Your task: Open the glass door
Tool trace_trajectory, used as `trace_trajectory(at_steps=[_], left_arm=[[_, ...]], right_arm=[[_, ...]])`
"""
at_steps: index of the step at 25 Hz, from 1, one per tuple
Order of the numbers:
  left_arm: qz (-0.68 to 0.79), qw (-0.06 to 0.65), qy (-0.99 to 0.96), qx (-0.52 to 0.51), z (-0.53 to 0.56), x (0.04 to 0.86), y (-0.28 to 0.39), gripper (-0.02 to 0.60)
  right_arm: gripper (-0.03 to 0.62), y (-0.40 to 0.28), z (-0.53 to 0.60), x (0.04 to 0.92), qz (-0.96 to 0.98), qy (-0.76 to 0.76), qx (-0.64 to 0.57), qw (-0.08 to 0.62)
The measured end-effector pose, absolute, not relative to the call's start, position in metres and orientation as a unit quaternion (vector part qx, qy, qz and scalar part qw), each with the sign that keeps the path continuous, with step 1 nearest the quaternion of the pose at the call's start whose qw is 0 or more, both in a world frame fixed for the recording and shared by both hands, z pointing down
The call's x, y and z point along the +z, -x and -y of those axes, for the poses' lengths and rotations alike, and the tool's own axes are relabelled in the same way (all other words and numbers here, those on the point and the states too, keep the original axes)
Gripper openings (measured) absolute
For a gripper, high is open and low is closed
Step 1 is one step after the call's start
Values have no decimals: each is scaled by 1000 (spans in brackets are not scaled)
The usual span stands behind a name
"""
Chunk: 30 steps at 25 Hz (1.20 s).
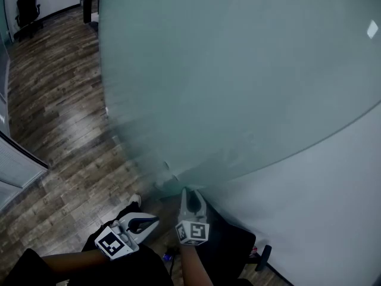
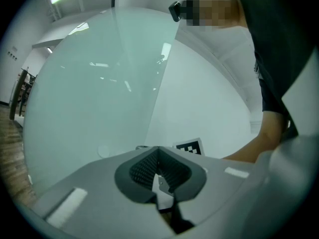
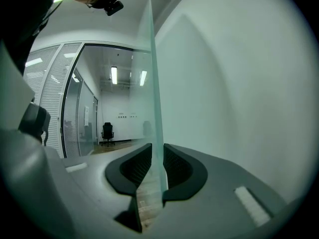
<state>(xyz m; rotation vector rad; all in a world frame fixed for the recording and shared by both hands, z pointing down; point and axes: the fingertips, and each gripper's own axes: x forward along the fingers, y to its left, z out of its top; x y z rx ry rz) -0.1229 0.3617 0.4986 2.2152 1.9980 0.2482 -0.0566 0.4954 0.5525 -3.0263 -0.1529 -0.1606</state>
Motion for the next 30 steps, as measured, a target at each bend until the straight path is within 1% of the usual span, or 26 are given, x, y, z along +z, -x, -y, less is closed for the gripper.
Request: trace_trajectory(at_steps=[3,8,11,15,25,30], left_arm=[[-676,67,-729,79,-369,498,118,0],[-690,74,-715,88,-394,501,105,0],[-701,64,-706,73,-409,503,95,0],[-705,82,-702,65,-431,500,84,0],[-723,94,-682,59,-470,489,32,0],[-736,99,-666,65,-463,486,32,0]], right_arm=[[75,56,-499,554,47,997,-50,45],[81,61,-519,557,64,995,-44,58],[84,59,-528,561,71,995,-40,58],[89,64,-545,567,82,994,-43,63],[97,45,-593,567,117,990,-46,60],[98,46,-601,558,133,989,-31,63]])
